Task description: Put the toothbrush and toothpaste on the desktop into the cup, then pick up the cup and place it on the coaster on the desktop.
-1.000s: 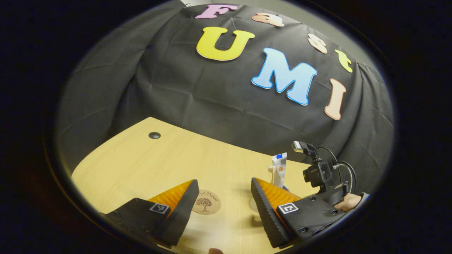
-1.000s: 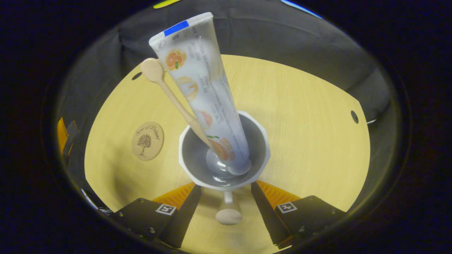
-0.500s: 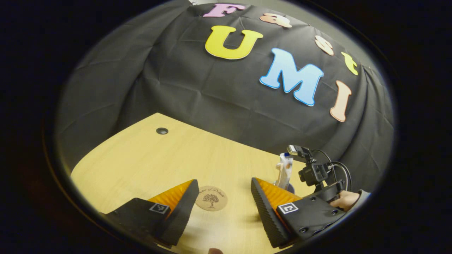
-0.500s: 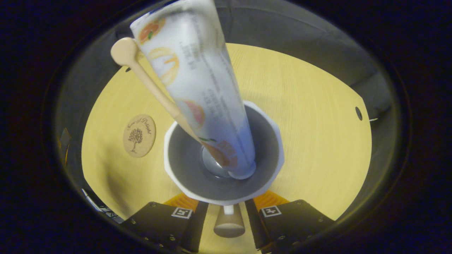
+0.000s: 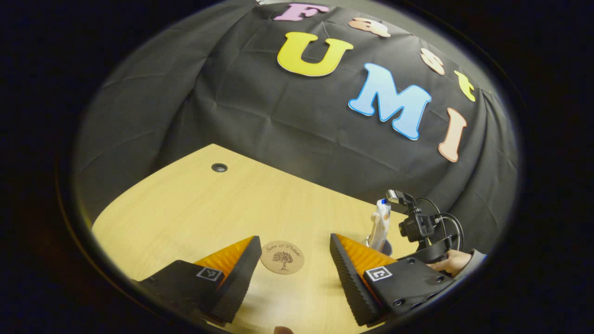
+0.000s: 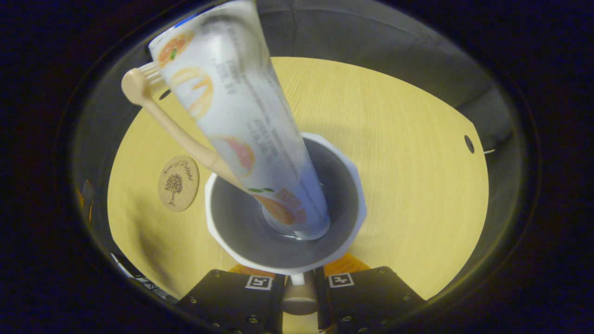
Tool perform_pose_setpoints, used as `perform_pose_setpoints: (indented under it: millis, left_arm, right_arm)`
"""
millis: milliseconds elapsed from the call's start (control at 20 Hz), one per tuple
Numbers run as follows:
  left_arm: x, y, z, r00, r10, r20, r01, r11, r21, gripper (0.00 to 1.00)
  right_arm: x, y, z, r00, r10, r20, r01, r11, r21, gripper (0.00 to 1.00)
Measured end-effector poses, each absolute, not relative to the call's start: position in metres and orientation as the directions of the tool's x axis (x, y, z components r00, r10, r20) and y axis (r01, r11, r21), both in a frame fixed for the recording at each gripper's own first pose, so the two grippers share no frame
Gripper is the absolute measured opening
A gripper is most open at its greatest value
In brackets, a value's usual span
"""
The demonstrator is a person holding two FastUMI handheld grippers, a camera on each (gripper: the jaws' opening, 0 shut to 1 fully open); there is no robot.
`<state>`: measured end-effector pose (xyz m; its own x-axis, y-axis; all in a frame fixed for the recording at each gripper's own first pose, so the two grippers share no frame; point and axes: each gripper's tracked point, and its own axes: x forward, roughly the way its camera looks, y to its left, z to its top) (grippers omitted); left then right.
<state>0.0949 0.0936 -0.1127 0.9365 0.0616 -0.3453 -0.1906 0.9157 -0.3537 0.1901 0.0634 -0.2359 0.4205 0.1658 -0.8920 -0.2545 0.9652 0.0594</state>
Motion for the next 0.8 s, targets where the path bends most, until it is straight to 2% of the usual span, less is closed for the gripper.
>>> perform_pose_setpoints:
  millis: [400, 800]
  left_arm:
    - [0.084, 0.107, -0.114, 0.934, 0.083, -0.347, -0.212, 0.912, -0.352, 0.96]
    - [0.051, 0.143, -0.114, 0.929, 0.126, -0.349, -0.255, 0.901, -0.352, 0.96]
  right_arm:
    - [0.193, 0.067, -0.235, 0.449, 0.19, -0.873, -0.291, 0.955, 0.058, 0.29]
    - [0.194, 0.072, -0.239, 0.413, 0.258, -0.873, -0.333, 0.935, 0.118, 0.29]
